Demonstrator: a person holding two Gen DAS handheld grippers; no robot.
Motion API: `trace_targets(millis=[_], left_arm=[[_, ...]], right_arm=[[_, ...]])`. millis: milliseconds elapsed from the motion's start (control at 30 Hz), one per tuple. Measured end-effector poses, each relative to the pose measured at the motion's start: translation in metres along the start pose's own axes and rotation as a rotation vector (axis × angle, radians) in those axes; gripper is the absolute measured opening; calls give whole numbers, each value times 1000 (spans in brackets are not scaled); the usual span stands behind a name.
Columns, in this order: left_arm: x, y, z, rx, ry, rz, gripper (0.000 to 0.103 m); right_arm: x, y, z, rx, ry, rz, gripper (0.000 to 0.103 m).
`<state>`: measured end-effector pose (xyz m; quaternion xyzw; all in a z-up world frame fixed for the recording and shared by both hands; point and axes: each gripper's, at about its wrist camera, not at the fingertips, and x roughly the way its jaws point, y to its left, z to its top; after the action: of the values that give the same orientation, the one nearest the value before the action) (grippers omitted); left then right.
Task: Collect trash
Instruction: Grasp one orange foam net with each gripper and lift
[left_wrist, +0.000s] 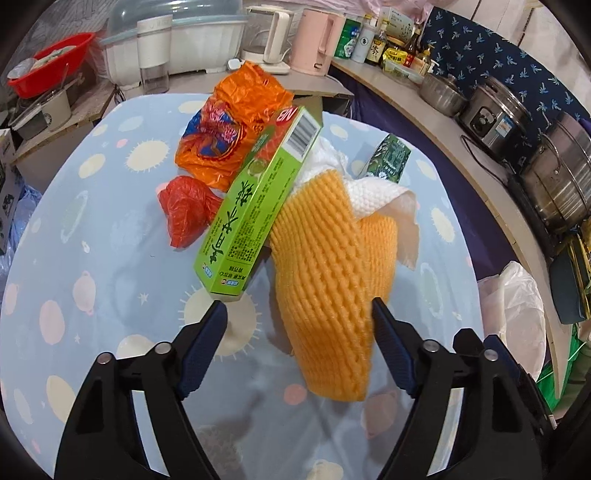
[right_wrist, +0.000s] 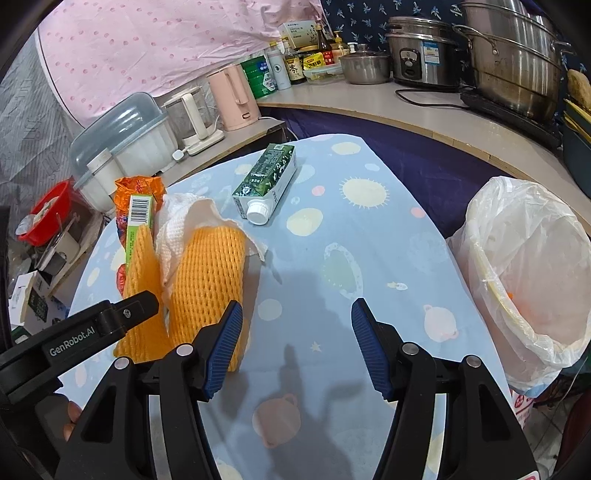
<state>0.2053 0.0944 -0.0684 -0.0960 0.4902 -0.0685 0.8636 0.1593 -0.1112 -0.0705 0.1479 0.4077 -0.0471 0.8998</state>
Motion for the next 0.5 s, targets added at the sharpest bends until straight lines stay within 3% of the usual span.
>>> trace_targets(millis=[133, 267, 400, 500], left_arm=[[4, 12, 0, -12, 24, -9, 57], [4, 21, -3, -6, 40, -12, 31], [3, 30, -6, -4, 47, -5, 18], [1, 39, -8, -13, 50, -1, 16]], right_arm=[[11, 7, 0, -6, 21, 13, 60], [22, 19, 0, -20, 42, 45, 60], [34, 35, 0, -43, 56, 72, 60], [42, 45, -2, -52, 70, 90, 60]])
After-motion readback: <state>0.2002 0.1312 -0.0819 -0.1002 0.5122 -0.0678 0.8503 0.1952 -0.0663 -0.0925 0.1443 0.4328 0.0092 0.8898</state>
